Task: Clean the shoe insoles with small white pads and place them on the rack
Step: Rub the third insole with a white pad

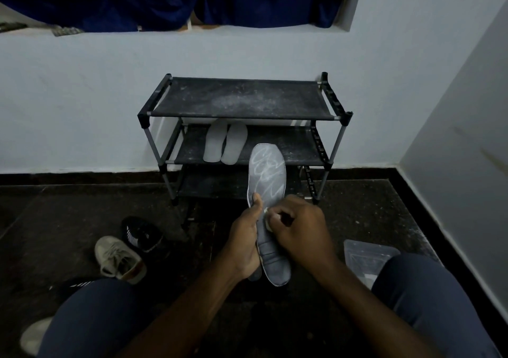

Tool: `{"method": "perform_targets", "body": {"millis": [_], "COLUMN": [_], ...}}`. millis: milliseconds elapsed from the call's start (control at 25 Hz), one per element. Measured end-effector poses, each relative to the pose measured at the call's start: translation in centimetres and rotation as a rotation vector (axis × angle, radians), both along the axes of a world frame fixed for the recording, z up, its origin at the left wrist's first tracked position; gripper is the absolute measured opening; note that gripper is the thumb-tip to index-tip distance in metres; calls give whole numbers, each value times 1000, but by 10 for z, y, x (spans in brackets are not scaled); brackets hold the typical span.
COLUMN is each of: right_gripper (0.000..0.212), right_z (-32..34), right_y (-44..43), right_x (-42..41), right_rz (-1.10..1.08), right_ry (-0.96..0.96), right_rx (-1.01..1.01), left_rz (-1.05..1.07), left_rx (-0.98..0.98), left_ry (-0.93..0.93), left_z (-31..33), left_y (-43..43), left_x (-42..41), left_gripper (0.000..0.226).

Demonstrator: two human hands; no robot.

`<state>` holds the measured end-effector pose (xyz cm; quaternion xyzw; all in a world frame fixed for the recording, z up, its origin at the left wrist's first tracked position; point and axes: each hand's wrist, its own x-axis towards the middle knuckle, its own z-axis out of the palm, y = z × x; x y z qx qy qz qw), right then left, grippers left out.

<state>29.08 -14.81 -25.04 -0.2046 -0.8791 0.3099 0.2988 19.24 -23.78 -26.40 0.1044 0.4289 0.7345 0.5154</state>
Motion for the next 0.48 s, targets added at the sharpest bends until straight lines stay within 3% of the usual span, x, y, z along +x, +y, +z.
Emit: {"method": "perform_targets", "body": {"millis": [120, 320, 480], "right_gripper": [13, 11, 14], "right_z": [-3, -1, -1], "right_y": [-8, 8, -5], "right_x": [5, 3, 5], "right_rz": [98, -34, 115], "right_ry": [-43, 20, -14], "right_rx": [-26, -55, -76], "left_rz": [-51, 3, -46], "left_rx": [12, 20, 14], "left_ry": [13, -27, -6], "left_z": [-6, 0, -1], "left_y": [-1, 1, -1], "left_x": [-6, 0, -2], "left_gripper": [74, 62, 71]}}
